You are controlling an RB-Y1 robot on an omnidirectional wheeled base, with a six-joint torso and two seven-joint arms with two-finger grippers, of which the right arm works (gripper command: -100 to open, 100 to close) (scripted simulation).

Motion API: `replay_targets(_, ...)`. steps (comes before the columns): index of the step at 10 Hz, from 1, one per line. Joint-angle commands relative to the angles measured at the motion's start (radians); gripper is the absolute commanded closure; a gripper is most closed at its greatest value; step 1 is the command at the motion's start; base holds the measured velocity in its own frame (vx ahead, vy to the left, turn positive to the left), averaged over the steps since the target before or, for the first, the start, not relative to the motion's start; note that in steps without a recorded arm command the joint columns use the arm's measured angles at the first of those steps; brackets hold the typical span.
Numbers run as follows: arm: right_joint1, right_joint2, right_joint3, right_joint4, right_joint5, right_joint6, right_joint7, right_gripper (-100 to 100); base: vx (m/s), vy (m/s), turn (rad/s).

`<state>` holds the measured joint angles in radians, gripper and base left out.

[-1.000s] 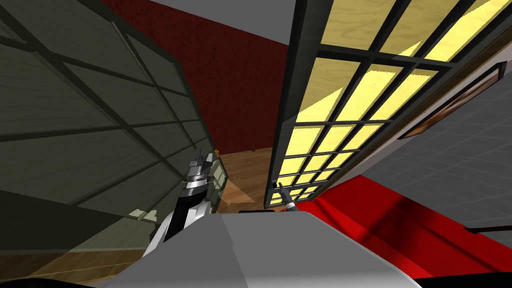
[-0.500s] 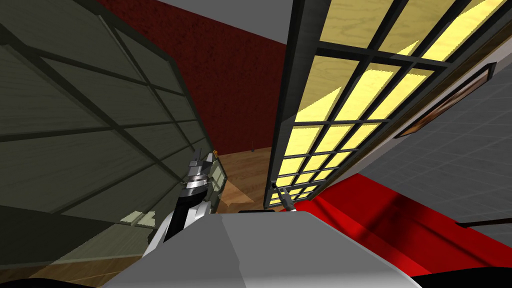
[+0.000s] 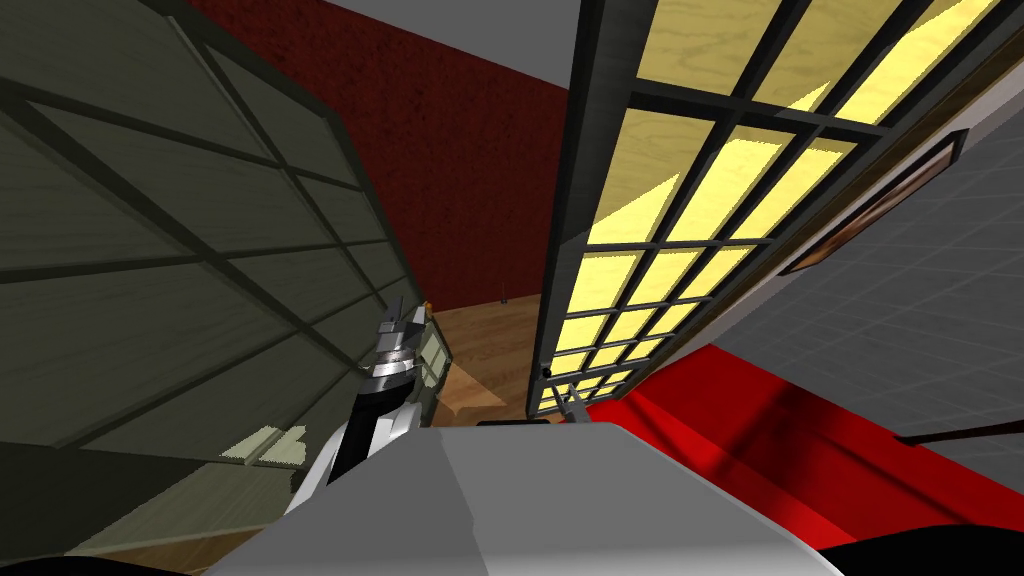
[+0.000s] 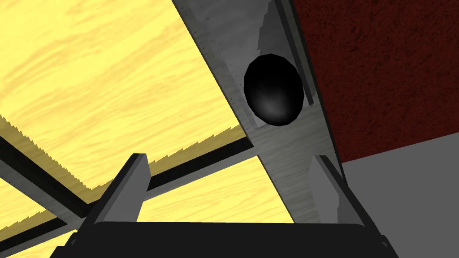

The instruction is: Push the door open

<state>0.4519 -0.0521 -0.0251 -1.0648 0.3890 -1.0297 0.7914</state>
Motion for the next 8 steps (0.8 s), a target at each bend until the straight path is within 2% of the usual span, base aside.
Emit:
replay_targets(1,0.012,-0.002,0.000,0.000,0.003,-0.012,0.032,-100,0.014,-0.006,-0.013)
replay_targets(3,0.058,0.003,0.006,-0.005,0.016,-0.044,0.097,-100,0.017,-0.004,-0.040)
replay_targets(4,0.058,0.003,0.006,-0.005,0.016,-0.044,0.112,-100,0.014,-0.002,-0.016)
replay_targets(5,0.081,0.007,0.009,-0.007,0.022,-0.060,0.147,-100,0.015,-0.004,-0.020)
replay_targets(6,0.081,0.007,0.009,-0.007,0.022,-0.060,0.153,-100,0.011,-0.004,-0.016)
replay_targets(7,0.104,0.012,0.012,-0.009,0.029,-0.076,0.192,-100,0.013,-0.006,-0.032)
replay_targets(8,0.104,0.012,0.012,-0.009,0.029,-0.076,0.194,-100,0.011,-0.003,-0.016)
